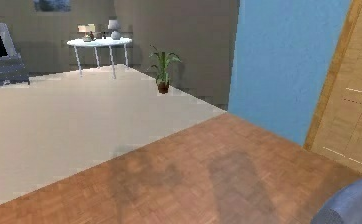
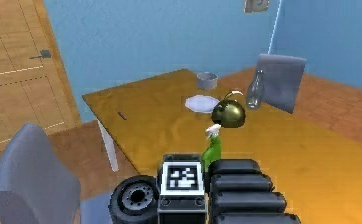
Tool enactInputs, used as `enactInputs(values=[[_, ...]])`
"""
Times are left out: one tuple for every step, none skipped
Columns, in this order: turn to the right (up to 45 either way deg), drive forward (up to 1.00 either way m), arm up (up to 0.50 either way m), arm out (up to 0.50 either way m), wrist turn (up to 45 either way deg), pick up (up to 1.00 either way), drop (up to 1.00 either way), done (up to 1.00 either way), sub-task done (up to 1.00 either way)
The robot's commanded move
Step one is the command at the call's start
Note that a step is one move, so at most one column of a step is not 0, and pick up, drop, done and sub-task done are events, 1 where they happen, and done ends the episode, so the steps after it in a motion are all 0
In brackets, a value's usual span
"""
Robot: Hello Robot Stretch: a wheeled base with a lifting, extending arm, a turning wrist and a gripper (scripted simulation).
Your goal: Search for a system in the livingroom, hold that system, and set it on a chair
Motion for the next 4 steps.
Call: enactInputs(values=[[0.0,0.00,0.00,0.42,0.0,0.00,0.00,0.00,0.00],[0.0,0.00,0.00,0.00,45.0,0.00,0.00,0.00,0.00],[0.0,0.00,0.00,0.00,6.0,0.00,0.00,0.00,0.00],[0.0,0.00,-0.30,0.00,0.0,0.00,0.00,0.00,0.00]])
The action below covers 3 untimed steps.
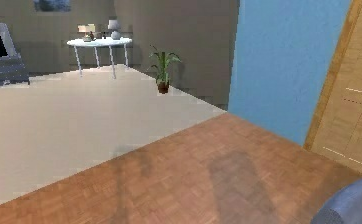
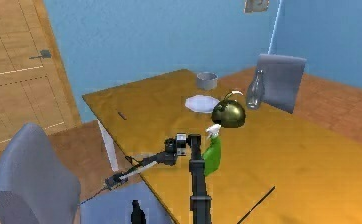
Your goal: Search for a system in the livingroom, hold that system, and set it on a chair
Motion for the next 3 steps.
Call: enactInputs(values=[[0.0,0.00,-0.32,0.00,0.0,0.00,0.00,0.00,0.00],[0.0,0.00,0.00,0.00,0.0,0.00,1.00,0.00,0.00],[0.0,0.00,0.10,0.00,0.0,0.00,0.00,0.00,0.00]])
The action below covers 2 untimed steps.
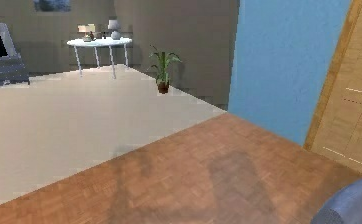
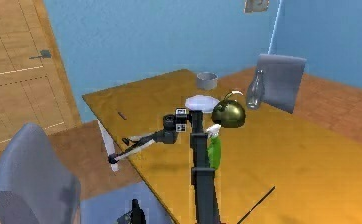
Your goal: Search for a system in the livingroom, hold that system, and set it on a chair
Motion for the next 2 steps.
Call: enactInputs(values=[[0.0,0.00,0.00,-0.08,0.0,0.00,0.00,0.00,0.00],[0.0,0.00,0.00,0.00,0.0,0.00,0.00,1.00,0.00]])
